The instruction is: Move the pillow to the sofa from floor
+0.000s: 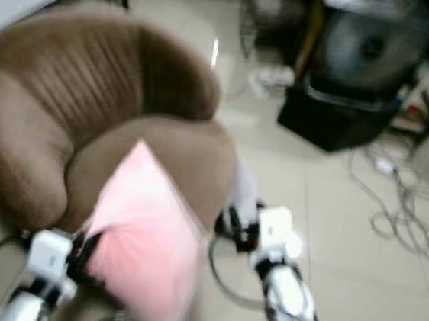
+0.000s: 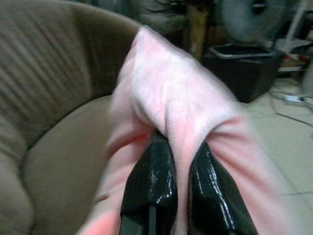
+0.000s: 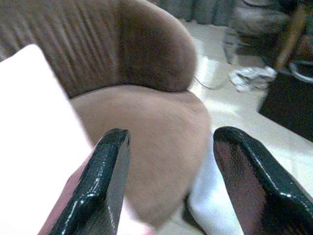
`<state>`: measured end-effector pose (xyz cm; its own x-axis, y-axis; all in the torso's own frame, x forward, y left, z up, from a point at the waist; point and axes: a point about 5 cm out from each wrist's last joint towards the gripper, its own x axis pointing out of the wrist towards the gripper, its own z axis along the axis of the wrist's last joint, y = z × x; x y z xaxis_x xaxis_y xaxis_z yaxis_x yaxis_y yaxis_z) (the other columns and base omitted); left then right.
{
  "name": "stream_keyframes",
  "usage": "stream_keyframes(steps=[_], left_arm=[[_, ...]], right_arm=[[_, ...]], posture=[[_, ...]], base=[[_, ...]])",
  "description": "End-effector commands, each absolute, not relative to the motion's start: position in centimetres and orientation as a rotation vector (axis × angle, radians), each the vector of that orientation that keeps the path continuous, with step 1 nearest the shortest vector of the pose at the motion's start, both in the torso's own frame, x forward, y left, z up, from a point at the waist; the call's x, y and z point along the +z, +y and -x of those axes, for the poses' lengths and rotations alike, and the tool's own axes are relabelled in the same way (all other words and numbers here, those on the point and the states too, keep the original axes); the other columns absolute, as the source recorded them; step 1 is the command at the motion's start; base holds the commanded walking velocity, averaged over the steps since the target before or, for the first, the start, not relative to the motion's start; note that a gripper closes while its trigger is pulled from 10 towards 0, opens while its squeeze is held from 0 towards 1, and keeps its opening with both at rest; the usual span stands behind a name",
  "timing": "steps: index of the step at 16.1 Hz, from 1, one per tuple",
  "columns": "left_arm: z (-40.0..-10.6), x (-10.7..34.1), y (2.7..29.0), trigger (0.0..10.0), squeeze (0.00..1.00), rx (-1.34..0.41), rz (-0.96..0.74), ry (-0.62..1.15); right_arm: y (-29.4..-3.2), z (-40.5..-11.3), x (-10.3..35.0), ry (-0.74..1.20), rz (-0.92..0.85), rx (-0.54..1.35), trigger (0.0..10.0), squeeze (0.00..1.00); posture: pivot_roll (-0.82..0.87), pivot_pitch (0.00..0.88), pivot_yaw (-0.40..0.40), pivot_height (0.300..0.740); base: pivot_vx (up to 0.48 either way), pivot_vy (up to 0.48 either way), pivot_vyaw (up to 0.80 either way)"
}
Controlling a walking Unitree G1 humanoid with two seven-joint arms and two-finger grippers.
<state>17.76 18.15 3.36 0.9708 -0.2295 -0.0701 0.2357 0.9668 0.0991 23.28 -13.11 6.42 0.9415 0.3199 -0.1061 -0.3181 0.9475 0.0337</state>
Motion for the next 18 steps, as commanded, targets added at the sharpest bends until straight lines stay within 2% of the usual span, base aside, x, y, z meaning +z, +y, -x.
stream_keyframes(steps=[1, 10, 12, 15, 18], left_arm=[[-18.3, 4.2, 18.2, 0.0, 0.00, -0.222, -0.104, 0.012], [-18.4, 4.2, 18.6, 0.0, 0.00, -0.211, -0.137, 0.019], [-18.4, 4.3, 18.6, 0.0, 0.00, -0.208, -0.159, 0.014], [-18.6, 4.3, 18.8, 0.0, 0.00, -0.197, -0.176, 0.023], [-19.2, 4.2, 19.1, 0.0, 0.00, -0.178, -0.196, 0.040]], right_arm=[[-13.7, -23.1, 6.3, 0.114, -0.003, 0.322, 10.0, 0.00], [-13.9, -23.2, 5.6, 0.139, 0.028, 0.329, 10.0, 0.00], [-13.7, -23.2, 5.7, 0.121, 0.041, 0.344, 10.0, 0.00], [-13.7, -23.3, 5.5, 0.133, 0.048, 0.343, 10.0, 0.00], [-13.5, -23.3, 5.3, 0.147, 0.049, 0.358, 10.0, 0.00]], posture=[[-0.02, 0.116, -0.057, 0.740], [-0.03, 0.116, -0.057, 0.740], [-0.03, 0.120, -0.056, 0.740], [-0.02, 0.123, -0.055, 0.740], [-0.02, 0.125, -0.056, 0.740]], base=[[0.000, 0.000, 0.00], [0.000, 0.000, 0.00], [0.317, -0.353, 0.43], [0.000, -0.434, 0.43], [0.314, -0.356, 0.28]])
